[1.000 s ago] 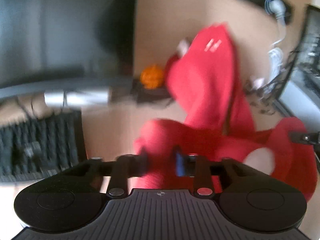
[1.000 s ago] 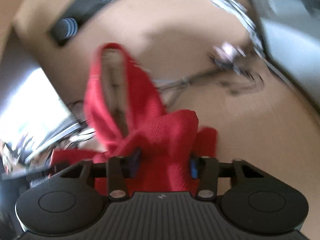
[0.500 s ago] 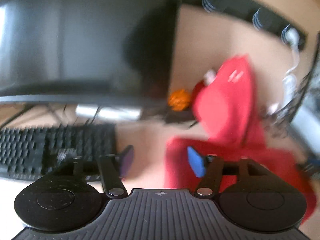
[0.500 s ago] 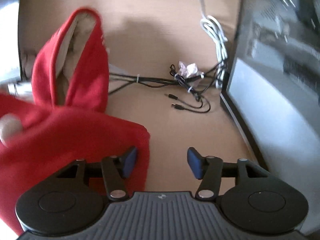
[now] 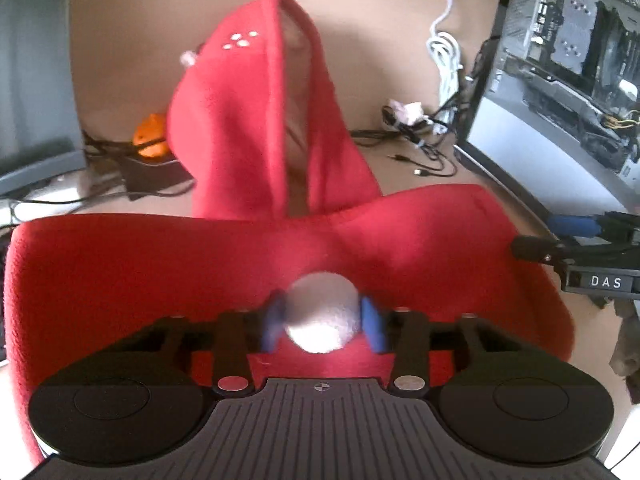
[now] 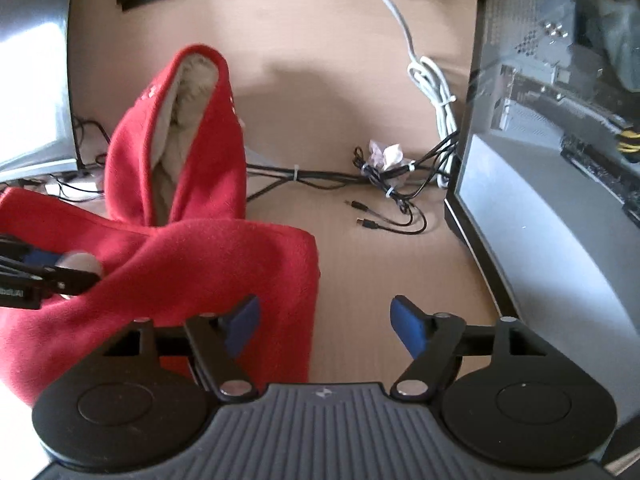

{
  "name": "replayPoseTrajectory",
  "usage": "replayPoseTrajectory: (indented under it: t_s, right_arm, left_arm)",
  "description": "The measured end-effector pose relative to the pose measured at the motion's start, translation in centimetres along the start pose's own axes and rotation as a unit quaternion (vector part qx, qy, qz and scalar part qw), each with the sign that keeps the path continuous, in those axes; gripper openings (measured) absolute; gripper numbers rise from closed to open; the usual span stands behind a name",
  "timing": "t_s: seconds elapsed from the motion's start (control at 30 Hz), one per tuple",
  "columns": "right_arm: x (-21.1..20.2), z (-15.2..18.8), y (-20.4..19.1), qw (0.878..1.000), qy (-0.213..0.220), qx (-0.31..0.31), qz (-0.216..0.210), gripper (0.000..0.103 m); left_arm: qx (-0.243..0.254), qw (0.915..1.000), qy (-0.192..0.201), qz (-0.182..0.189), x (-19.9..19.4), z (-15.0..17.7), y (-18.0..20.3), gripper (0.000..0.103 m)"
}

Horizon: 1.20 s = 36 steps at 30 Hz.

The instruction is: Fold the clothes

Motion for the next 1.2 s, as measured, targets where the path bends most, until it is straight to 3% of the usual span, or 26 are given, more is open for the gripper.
replayPoseTrajectory:
  t_s: [0.1,0.23,0.33,0.37,0.47,0.53,0.63,0.7,0.87,1.2]
  right_arm:
    - [-0.8,-0.5,0.2,1.0,0.012,0.01,-0.001,0.075]
    - [-1.0,-1.7,-0.7,0.999,0.021,0.008,-0.024,0.086]
    - [-1.2,-2.6,-2.5,0.998,0.027,-0.014,-0.061,0.093]
    - [-1.1,-2.7,-3.3,0.996,0.029,-0.024,-0.078,0.1]
    - [-0.4,-3.0,-6.1,0.99,0.037,-0.059,-0.119,0.103]
    - [1.2,-2.9,-7.6,0.987,0.028,-0.074,-0.141,0.103]
    - [4.9,-1.9,-8.3,0.987,-0.008,-0.076,-0.139,0.103]
    - [6.7,-1.0,-8.0,0.989,-0.014,-0.078,-0.127,0.103]
    - [7.0,-0.5,-7.1,0.987,0.007,-0.068,-0.146,0.103]
    - [7.1,0.0,-7.3,0.988,0.019,-0.059,-0.141,0.103]
  left_arm:
    - [0.038,0.9988,0.031,0.0,-1.4,-0.8,1.1,0.043]
    - [0.044,0.9982,0.013,-0.038,-0.6,-0.6,0.3,0.049]
    - [0.02,0.9985,0.035,-0.037,-2.2,0.0,-1.2,0.089]
    - [0.009,0.9981,0.045,-0.042,-2.8,0.1,-1.9,0.093]
    - [-0.03,0.9954,0.062,-0.067,-3.2,0.4,-4.2,0.094]
    - [-0.052,0.9936,0.051,-0.086,-2.4,0.4,-5.8,0.094]
    - [-0.067,0.9928,0.022,-0.097,-0.6,1.0,-7.4,0.094]
    - [-0.061,0.9927,0.013,-0.103,0.4,1.4,-7.6,0.094]
    - [-0.034,0.992,0.015,-0.121,2.2,2.1,-7.3,0.098]
    - [-0.043,0.9937,0.017,-0.103,2.6,2.3,-8.1,0.1]
Point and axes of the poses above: each gripper's, at about its wrist camera, not at the fingertips, and x roughly the way its jaws point, y to its right, z to its underside, the point moved 3 cm from there along x, roughly the way its jaws point, and after that the axes turned 4 degrees about -y, right-handed, at the moved point
